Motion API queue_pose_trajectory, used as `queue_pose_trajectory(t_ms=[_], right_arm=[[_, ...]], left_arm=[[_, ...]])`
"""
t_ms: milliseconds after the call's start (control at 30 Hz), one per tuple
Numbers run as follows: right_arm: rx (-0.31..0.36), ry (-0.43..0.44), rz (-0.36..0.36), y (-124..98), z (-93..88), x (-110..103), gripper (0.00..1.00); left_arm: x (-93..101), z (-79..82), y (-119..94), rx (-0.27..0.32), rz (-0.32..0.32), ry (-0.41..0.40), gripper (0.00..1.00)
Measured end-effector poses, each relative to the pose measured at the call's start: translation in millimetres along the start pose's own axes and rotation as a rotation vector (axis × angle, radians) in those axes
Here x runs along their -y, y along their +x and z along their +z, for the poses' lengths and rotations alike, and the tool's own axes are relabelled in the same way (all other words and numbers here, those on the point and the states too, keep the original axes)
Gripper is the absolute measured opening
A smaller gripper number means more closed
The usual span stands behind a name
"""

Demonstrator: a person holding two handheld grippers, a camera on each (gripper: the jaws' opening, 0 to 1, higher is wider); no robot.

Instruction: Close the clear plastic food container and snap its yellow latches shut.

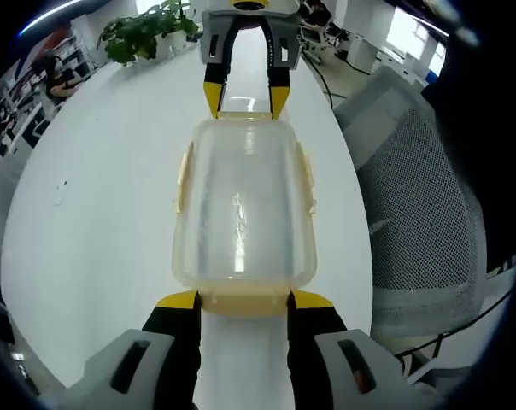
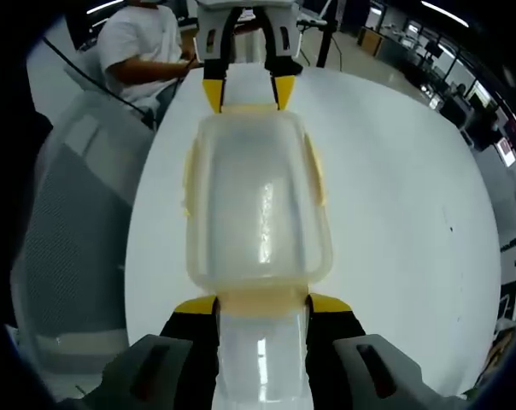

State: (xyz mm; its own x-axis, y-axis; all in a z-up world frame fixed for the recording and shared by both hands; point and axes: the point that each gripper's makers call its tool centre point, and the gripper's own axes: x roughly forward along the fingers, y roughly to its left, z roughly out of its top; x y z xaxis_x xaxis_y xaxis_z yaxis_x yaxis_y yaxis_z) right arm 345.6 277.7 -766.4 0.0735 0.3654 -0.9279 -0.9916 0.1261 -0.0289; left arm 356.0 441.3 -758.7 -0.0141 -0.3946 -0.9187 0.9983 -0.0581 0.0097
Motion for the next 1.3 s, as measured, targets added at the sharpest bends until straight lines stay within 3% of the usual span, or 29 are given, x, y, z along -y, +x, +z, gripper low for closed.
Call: queue_pose_trajectory(t_ms=[1300], right_arm=[[-0.005, 0.033, 0.009, -36, -111.8, 5, 0.38]], left_arm=[[0.7, 105.9, 53, -0.011, -0.027, 0.009, 0.38]])
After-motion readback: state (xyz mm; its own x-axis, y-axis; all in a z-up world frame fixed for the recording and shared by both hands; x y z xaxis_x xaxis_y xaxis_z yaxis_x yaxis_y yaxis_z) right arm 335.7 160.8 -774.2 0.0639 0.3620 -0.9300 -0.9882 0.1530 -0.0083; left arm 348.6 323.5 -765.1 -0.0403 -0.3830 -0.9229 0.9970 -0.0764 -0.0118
